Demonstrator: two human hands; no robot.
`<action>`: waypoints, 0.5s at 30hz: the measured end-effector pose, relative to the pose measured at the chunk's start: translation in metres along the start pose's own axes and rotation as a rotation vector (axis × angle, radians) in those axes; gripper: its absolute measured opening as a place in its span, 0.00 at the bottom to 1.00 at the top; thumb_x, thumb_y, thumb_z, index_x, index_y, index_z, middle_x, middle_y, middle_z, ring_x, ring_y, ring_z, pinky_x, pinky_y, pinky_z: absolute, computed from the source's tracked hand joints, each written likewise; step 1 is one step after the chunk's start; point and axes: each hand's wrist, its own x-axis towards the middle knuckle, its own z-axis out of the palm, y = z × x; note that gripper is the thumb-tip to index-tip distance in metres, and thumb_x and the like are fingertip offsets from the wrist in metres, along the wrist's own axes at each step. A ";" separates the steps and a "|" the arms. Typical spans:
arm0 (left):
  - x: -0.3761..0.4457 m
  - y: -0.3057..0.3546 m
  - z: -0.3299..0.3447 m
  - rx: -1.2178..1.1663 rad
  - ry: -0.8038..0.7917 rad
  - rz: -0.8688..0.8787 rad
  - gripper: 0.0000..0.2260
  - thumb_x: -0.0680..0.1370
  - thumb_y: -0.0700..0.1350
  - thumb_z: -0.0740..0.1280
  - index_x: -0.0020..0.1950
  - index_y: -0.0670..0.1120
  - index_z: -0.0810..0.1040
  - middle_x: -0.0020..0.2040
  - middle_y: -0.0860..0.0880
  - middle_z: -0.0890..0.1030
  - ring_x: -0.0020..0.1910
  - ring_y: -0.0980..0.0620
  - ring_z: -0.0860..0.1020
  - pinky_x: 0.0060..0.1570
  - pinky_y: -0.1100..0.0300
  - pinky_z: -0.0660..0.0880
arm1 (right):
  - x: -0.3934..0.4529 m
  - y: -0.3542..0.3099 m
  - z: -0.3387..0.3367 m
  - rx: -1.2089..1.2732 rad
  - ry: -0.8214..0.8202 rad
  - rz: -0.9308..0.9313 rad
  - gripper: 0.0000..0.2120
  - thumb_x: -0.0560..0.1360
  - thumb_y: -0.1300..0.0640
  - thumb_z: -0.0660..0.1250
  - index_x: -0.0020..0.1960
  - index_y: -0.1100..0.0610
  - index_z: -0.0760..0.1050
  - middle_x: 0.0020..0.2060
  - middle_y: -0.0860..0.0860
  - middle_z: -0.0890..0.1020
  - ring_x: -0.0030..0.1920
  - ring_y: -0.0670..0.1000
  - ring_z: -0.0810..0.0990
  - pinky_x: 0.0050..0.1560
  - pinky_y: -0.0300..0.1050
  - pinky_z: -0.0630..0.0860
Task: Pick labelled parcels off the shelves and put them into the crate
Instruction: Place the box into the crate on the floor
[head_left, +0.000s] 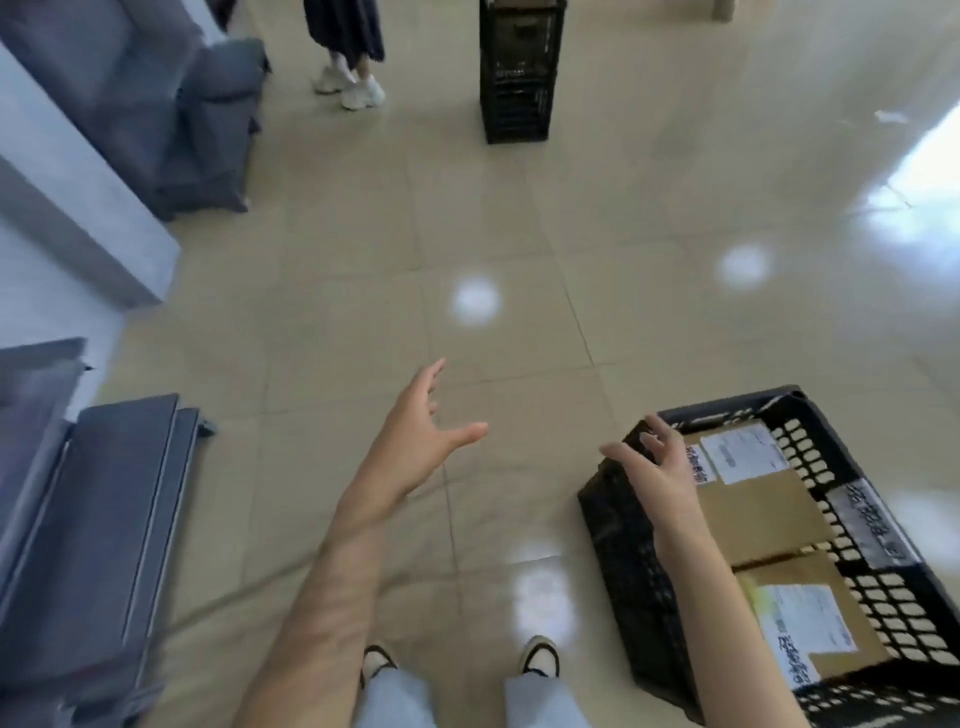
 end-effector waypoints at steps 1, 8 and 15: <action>-0.004 -0.004 -0.024 -0.022 0.048 0.000 0.39 0.69 0.40 0.75 0.74 0.48 0.58 0.74 0.43 0.62 0.70 0.46 0.66 0.66 0.54 0.66 | -0.003 -0.012 0.024 -0.010 -0.033 -0.030 0.31 0.71 0.57 0.71 0.71 0.48 0.63 0.69 0.52 0.67 0.66 0.51 0.68 0.58 0.44 0.66; -0.058 -0.061 -0.201 -0.133 0.373 -0.052 0.37 0.70 0.38 0.74 0.74 0.47 0.59 0.73 0.44 0.63 0.71 0.49 0.64 0.63 0.62 0.63 | -0.058 -0.052 0.225 -0.100 -0.361 -0.186 0.31 0.71 0.58 0.71 0.71 0.50 0.63 0.68 0.53 0.68 0.65 0.52 0.70 0.55 0.43 0.65; -0.171 -0.156 -0.351 -0.273 0.836 -0.180 0.36 0.70 0.46 0.74 0.74 0.55 0.60 0.73 0.51 0.64 0.69 0.52 0.66 0.59 0.58 0.65 | -0.176 -0.045 0.425 -0.244 -0.843 -0.322 0.31 0.70 0.57 0.72 0.70 0.48 0.64 0.65 0.52 0.70 0.60 0.50 0.72 0.53 0.43 0.66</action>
